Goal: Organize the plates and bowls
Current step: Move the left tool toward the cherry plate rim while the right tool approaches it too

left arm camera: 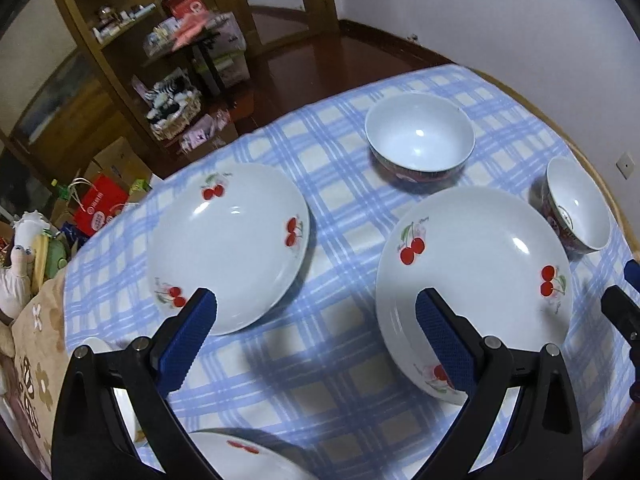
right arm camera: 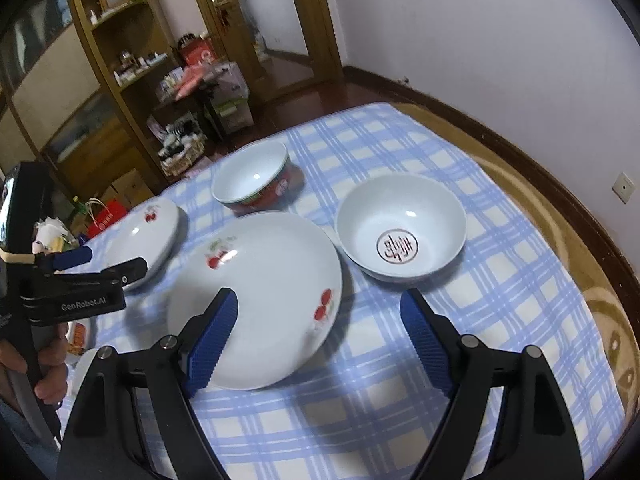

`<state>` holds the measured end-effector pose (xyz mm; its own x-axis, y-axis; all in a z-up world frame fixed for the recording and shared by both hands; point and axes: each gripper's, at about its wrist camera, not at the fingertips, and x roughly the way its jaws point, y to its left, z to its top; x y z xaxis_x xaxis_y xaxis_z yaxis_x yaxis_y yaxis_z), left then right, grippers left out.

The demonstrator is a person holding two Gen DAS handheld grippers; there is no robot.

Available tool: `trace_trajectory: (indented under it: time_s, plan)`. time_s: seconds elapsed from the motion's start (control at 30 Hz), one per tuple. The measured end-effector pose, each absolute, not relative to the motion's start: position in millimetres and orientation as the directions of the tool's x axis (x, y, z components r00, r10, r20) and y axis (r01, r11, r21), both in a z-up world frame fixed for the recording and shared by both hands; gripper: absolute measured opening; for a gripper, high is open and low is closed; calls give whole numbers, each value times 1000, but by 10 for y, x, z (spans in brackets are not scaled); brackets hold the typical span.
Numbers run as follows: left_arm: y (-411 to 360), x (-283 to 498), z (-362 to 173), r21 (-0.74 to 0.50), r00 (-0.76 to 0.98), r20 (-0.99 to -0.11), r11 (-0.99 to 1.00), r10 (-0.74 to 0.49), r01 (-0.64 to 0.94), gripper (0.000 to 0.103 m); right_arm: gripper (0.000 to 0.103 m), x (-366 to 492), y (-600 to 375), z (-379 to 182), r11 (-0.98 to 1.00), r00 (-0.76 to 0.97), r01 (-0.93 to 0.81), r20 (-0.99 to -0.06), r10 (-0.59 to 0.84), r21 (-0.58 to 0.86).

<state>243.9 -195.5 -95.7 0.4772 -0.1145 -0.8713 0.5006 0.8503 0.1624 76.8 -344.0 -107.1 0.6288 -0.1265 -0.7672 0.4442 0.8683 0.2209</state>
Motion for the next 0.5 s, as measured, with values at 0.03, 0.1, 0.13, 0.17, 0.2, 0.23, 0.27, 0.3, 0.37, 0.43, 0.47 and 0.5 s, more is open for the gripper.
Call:
trace_trajectory:
  time_s: [0.03, 0.1, 0.13, 0.17, 0.2, 0.23, 0.27, 0.3, 0.37, 0.43, 0.47, 0.5]
  plan:
    - [-1975, 2462, -1000, 162, 469, -876, 848, -111, 504, 98, 87, 789, -3464, -1117, 867, 620, 449, -774, -126, 218]
    - [-1999, 2505, -1079, 166, 454, -886, 847, -97, 505, 98, 80, 836, -3509, -1217, 863, 603, 458, -788, -124, 215]
    - [-2004, 2528, -1124, 163, 445, -891, 847, -94, 506, 98, 75, 854, -3529, -1269, 860, 592, 463, -797, -120, 214]
    - [-2008, 2541, -1151, 160, 438, -894, 848, -93, 505, 98, 73, 877, -3561, -1330, 857, 582, 468, -805, -115, 216]
    - [-2012, 2555, -1179, 155, 430, -898, 848, -92, 506, 98, 71, 891, -3585, -1372, 855, 577, 471, -809, -113, 217]
    - [-2020, 2569, -1226, 152, 420, -903, 848, -89, 507, 98, 65, 906, -3617, -1430, 852, 568, 477, -816, -110, 217]
    - [-2024, 2574, -1253, 151, 415, -905, 848, -88, 508, 97, 56, 916, -3631, -1457, 850, 563, 478, -820, -103, 222]
    - [-2030, 2577, -1288, 154, 413, -907, 847, -83, 509, 95, 53, 920, -3647, -1480, 846, 564, 478, -821, -92, 234]
    - [-2031, 2580, -1342, 157, 407, -910, 846, -77, 510, 86, 51, 944, -3666, -1517, 845, 565, 473, -822, -74, 250]
    - [-2043, 2587, -1397, 170, 413, -909, 847, -63, 504, 80, 50, 984, -3660, -1551, 853, 560, 465, -825, -75, 238]
    - [-2046, 2591, -1413, 176, 417, -907, 847, -59, 502, 76, 44, 1003, -3655, -1561, 855, 558, 461, -827, -71, 238]
    - [-2051, 2590, -1430, 173, 416, -908, 847, -60, 502, 74, 40, 1023, -3657, -1580, 856, 556, 456, -829, -60, 244]
